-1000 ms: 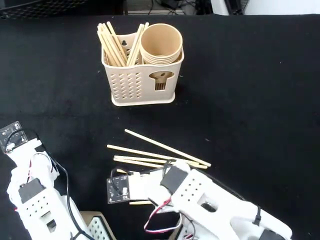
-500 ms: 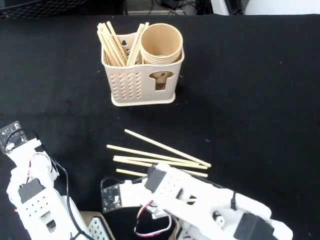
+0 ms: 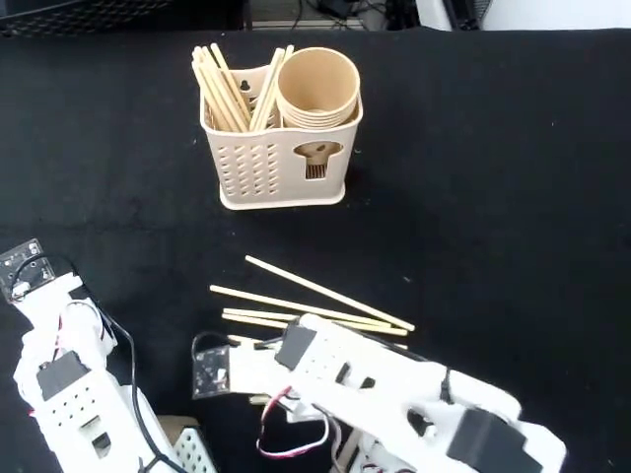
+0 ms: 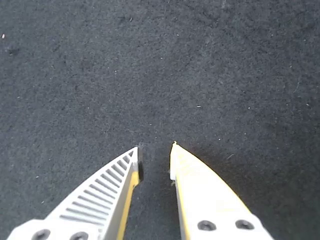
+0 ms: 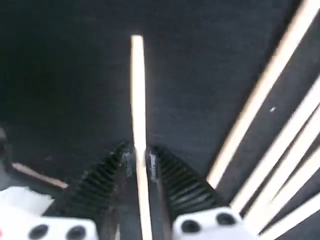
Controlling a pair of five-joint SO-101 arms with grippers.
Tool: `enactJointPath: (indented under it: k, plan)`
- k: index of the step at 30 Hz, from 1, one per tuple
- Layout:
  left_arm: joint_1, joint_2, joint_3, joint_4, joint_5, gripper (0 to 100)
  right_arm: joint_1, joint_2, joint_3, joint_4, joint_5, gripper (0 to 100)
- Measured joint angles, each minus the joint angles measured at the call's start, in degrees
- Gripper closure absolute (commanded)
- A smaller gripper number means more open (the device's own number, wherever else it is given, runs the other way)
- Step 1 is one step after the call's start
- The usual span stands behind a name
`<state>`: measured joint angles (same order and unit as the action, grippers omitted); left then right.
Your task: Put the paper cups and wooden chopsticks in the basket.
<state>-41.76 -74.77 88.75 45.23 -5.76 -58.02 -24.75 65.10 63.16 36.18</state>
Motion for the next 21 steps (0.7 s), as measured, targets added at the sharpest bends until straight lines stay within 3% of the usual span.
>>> enactJointPath:
  k: [6, 11, 17, 21]
  plan:
    - [0.0, 0.0, 0.0, 0.0, 0.0, 88, 2.2, -6.6, -1.9, 1.4, 0.0, 98.5]
    - [0.0, 0.0, 0.0, 0.0, 0.0, 88, 6.2, -5.5, -2.5, -6.3, -0.4, 98.2]
    - [0.0, 0.0, 0.0, 0.0, 0.0, 88, 9.0, 0.7, -3.2, -12.0, -0.4, 79.6]
    - [0.0, 0.0, 0.0, 0.0, 0.0, 88, 9.8, 1.8, -4.0, -12.3, -0.4, 79.5]
